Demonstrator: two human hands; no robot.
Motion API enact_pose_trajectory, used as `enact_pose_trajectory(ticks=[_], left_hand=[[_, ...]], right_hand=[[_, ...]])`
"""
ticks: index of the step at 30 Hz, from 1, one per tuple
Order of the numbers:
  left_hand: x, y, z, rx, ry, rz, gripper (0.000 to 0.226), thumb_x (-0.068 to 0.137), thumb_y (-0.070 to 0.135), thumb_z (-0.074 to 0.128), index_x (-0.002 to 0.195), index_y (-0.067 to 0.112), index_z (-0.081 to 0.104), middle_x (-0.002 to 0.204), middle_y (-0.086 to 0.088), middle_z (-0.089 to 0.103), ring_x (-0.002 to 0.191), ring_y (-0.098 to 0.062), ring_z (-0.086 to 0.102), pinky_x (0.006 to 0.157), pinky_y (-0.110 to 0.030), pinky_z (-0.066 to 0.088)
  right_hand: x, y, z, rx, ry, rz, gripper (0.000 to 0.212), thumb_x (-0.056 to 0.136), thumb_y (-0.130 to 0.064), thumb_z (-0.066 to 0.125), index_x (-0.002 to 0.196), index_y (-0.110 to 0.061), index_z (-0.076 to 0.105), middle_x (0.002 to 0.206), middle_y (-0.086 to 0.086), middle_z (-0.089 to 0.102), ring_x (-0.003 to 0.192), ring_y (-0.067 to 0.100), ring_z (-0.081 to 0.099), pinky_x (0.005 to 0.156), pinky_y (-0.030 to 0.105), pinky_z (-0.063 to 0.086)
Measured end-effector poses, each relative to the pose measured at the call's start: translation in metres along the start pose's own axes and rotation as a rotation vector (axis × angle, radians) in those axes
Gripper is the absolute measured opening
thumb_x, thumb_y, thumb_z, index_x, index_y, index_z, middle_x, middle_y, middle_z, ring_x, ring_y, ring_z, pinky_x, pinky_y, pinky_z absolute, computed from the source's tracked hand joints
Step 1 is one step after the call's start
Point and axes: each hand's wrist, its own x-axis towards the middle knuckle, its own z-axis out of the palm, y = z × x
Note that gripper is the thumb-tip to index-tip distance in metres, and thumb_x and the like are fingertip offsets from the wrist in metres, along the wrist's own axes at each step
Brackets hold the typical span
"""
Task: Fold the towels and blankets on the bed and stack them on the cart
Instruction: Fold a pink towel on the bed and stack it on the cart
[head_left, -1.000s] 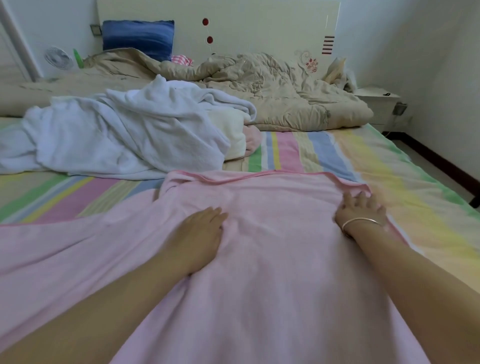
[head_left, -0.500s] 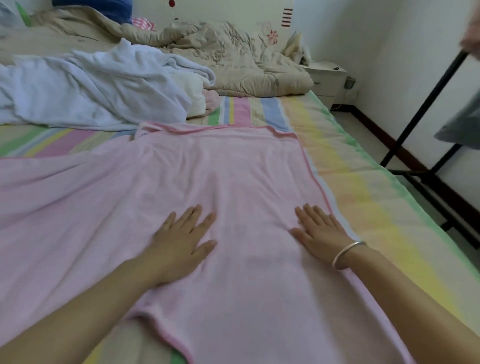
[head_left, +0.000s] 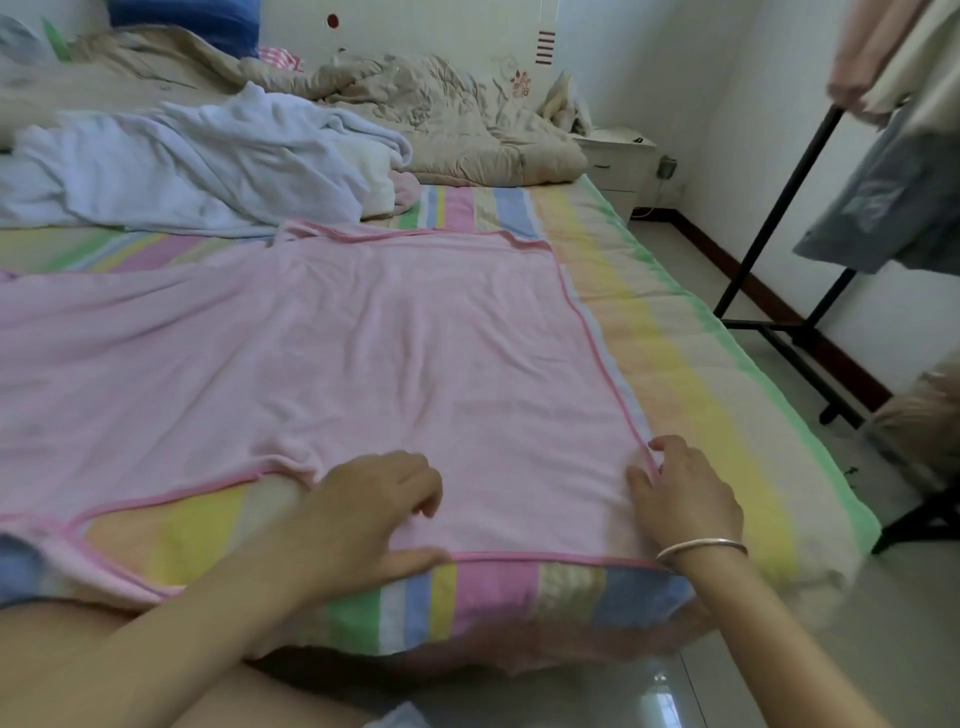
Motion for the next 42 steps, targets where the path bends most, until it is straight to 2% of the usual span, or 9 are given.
enact_pose_trajectory(ticks=[5,11,16,21,28,32,36,39,42], left_hand=[[0.003,0.016,0.018,0.178,-0.029,0.134,0.017,0.084,0.043,0.053,0.083,0.026,0.048,0.078,0.009,0.05,0.069,-0.013,0.054,0.049,-0.029,0.043],[0.013,0.033,0.03,0.043,-0.079,0.118,0.011,0.085,0.038,0.048,0.084,0.028,0.05,0.078,0.009,0.055,0.069,-0.014,0.056,0.051,-0.026,0.044],[0.015,0.029,0.014,-0.263,-0.168,-0.207,0.039,0.084,0.061,0.042,0.087,0.028,0.062,0.081,0.014,0.064,0.075,-0.005,0.058,0.068,-0.026,0.047],[-0.015,-0.005,-0.018,-0.477,0.109,-0.546,0.019,0.089,0.037,0.054,0.075,0.03,0.066,0.072,0.019,0.069,0.07,0.0,0.065,0.072,-0.03,0.054],[-0.151,-0.11,-0.079,-0.33,0.6,-1.167,0.026,0.091,0.018,0.059,0.068,0.027,0.066,0.065,0.013,0.069,0.058,-0.005,0.065,0.063,-0.029,0.052],[-0.242,-0.181,-0.104,-0.256,0.74,-1.437,0.019,0.079,0.041,0.058,0.072,0.026,0.067,0.069,0.008,0.071,0.07,-0.021,0.07,0.074,-0.039,0.055],[-0.29,-0.246,-0.125,-0.16,0.774,-1.589,0.014,0.086,0.013,0.06,0.079,0.024,0.064,0.083,0.0,0.072,0.082,-0.026,0.067,0.075,-0.036,0.051],[-0.32,-0.296,-0.13,-0.328,0.807,-1.661,0.021,0.085,0.006,0.052,0.083,0.024,0.062,0.091,0.002,0.072,0.081,-0.024,0.07,0.078,-0.041,0.057],[-0.334,-0.334,-0.135,-0.705,0.939,-1.639,0.029,0.083,-0.009,0.055,0.09,0.015,0.068,0.087,-0.005,0.073,0.07,-0.024,0.072,0.077,-0.045,0.06]], right_hand=[[-0.01,0.01,0.005,0.025,0.1,-0.031,0.023,0.097,-0.026,0.045,0.119,-0.018,0.043,0.104,0.014,0.067,0.089,0.039,0.06,0.065,0.037,0.036],[-0.009,0.024,0.0,-0.085,0.102,0.02,0.024,0.095,-0.025,0.05,0.117,-0.017,0.047,0.11,0.014,0.061,0.092,0.039,0.059,0.065,0.035,0.035],[-0.003,-0.011,0.019,-0.155,0.132,-0.225,0.049,0.076,-0.018,0.061,0.123,-0.007,0.061,0.117,0.02,0.061,0.104,0.042,0.055,0.081,0.048,0.047],[-0.022,-0.12,0.044,-0.133,-0.193,-0.543,0.098,0.066,-0.061,-0.011,0.15,-0.025,0.026,0.159,0.006,0.021,0.147,0.028,0.015,0.117,0.047,0.008],[-0.076,-0.289,0.089,-0.056,-0.493,-0.815,0.073,0.096,-0.061,0.008,0.155,-0.019,0.002,0.161,0.006,-0.007,0.148,0.021,-0.01,0.119,0.044,-0.005],[-0.107,-0.404,0.111,-0.005,-0.362,-1.067,0.103,0.069,-0.071,-0.009,0.154,-0.015,0.011,0.161,0.009,0.003,0.149,0.025,0.001,0.119,0.045,0.004],[-0.139,-0.524,0.135,0.237,-0.179,-1.328,0.066,0.075,-0.048,0.032,0.119,-0.009,0.062,0.125,0.018,0.06,0.116,0.04,0.055,0.091,0.047,0.048],[-0.163,-0.599,0.152,0.318,-0.091,-1.371,0.046,0.069,-0.037,0.041,0.095,-0.011,0.068,0.094,0.008,0.067,0.086,0.035,0.062,0.063,0.037,0.049],[-0.176,-0.652,0.169,0.229,-0.045,-1.332,0.045,0.075,-0.046,0.052,0.097,-0.009,0.066,0.089,0.008,0.066,0.08,0.032,0.062,0.061,0.037,0.046]])
